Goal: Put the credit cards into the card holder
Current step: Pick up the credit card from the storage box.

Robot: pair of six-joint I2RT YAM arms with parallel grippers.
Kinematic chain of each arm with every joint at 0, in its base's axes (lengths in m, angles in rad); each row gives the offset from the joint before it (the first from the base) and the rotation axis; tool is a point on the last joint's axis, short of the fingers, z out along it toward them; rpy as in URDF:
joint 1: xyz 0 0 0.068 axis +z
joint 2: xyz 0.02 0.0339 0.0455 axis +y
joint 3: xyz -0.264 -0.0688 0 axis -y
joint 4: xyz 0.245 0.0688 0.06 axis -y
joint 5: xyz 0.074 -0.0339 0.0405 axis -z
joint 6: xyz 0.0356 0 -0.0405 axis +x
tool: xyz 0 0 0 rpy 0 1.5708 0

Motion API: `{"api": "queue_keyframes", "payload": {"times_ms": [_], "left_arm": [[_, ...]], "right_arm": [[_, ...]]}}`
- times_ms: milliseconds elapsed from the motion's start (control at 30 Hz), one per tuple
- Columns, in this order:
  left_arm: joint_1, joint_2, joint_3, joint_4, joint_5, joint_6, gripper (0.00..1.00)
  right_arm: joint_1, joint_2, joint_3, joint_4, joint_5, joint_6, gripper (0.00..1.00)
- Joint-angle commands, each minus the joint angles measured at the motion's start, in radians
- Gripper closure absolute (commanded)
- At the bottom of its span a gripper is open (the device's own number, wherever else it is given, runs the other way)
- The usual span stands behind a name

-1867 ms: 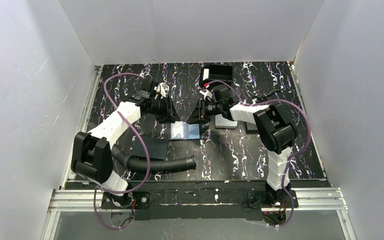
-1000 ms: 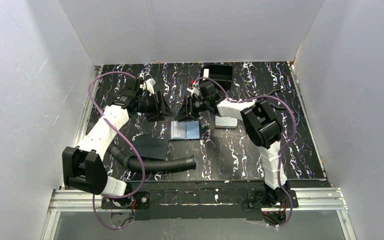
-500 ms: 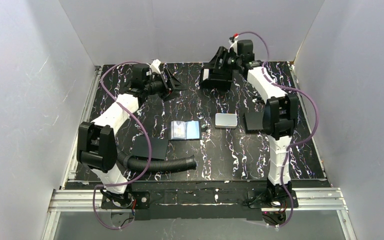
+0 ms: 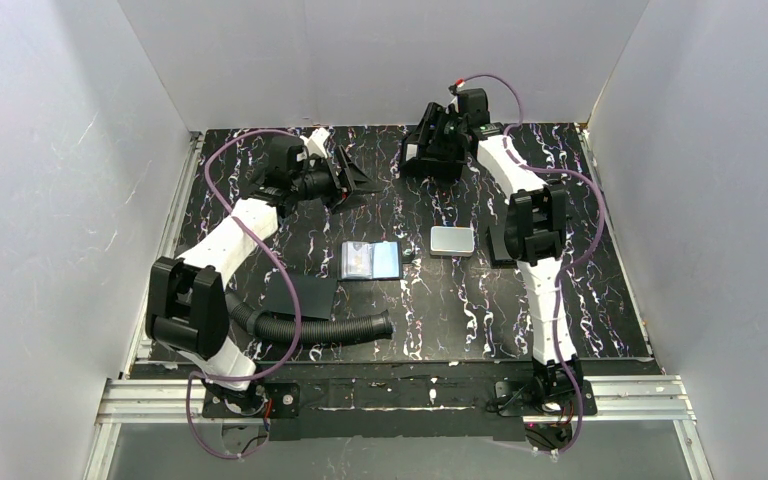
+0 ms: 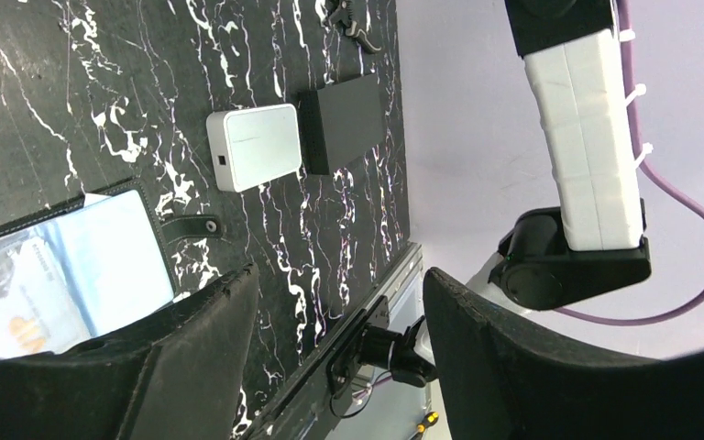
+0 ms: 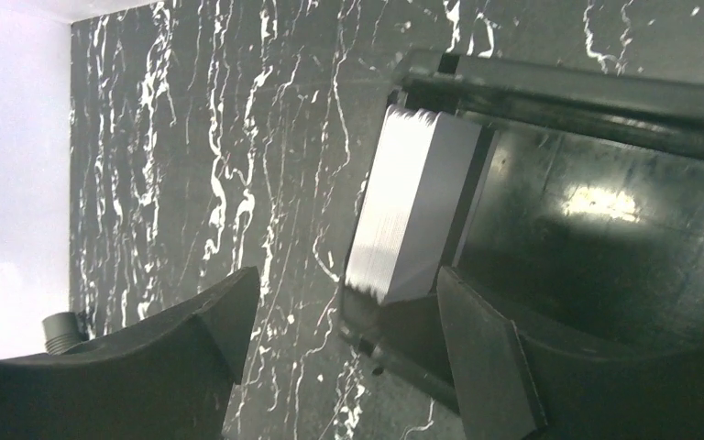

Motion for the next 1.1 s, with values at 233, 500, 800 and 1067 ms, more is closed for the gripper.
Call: {"api": "queue_keyframes", "payload": {"times_ms": [233, 500, 800, 1067], "left_arm": [[0.000, -0.089, -0.026, -0.044, 0.026, 0.027, 0.35], [0.000, -0.094, -0.027, -0.048, 0.030, 0.025, 0.35], [0.000, -0.093, -0.026, -0.049, 0.034, 0.021, 0.36], [0.000, -0.097, -0.033, -0.048, 0.036, 0.020, 0.36]], "right_arm": [[0.004, 0.099, 0.153, 0.050, 0.052, -0.010, 0.23], [0.008, 0.155, 0.204, 0.096, 0.071, 0.027, 0.28], [0.015, 0.194, 0.208, 0.130, 0.062, 0.082, 0.35], [0.017, 0.210, 0.206, 0.161, 0.050, 0.129, 0.47]]}}
